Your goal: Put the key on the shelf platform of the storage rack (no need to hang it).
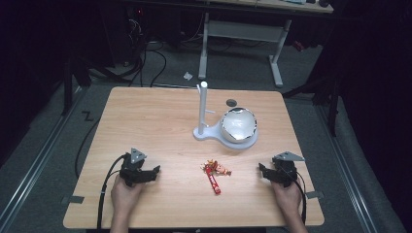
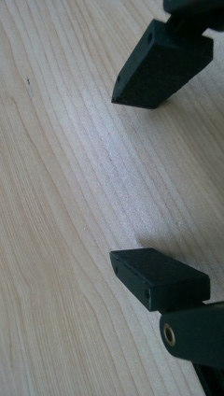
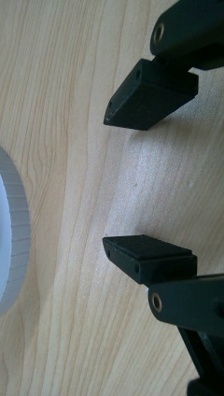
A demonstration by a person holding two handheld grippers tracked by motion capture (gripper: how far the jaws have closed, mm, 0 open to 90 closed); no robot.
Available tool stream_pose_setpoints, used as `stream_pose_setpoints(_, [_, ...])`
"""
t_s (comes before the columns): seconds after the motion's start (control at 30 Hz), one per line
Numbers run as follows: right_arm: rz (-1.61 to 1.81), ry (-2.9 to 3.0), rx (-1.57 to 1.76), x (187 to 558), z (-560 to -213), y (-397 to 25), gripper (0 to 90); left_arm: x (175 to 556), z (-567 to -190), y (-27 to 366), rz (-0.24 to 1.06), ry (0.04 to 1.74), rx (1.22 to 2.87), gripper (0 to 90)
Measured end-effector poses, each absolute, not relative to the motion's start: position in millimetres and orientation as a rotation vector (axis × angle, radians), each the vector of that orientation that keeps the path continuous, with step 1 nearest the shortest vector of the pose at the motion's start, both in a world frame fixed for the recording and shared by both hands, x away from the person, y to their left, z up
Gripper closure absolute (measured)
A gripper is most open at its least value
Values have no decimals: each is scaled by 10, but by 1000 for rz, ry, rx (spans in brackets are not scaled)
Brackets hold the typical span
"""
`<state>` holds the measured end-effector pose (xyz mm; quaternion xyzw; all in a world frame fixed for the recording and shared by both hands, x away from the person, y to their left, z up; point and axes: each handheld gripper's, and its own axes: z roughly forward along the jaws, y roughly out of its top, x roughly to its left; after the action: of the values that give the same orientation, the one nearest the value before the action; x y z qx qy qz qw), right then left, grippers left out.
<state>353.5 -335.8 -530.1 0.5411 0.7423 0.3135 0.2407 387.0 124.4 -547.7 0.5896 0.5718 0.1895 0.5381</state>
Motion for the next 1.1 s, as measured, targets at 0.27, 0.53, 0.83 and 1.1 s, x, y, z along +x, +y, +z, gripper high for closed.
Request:
stream_pose_setpoints(0.27, [857,2031,1480,3535,-5301,-3358,358,3870,-5477,1244,451,1360,1403,206])
stream_pose_setpoints(0.53, [854,2025,1484,3533,-5301,-3351,359,3873,-5477,1242,454,1363,1400,206])
stream_pose_setpoints(0.83, [849,2023,1494,3530,-5296,-3342,363,3874,-5478,1243,454,1365,1400,204])
stream_pose_setpoints(1.1, [840,2037,1499,3542,-5281,-3344,370,3877,-5480,1244,454,1369,1402,182])
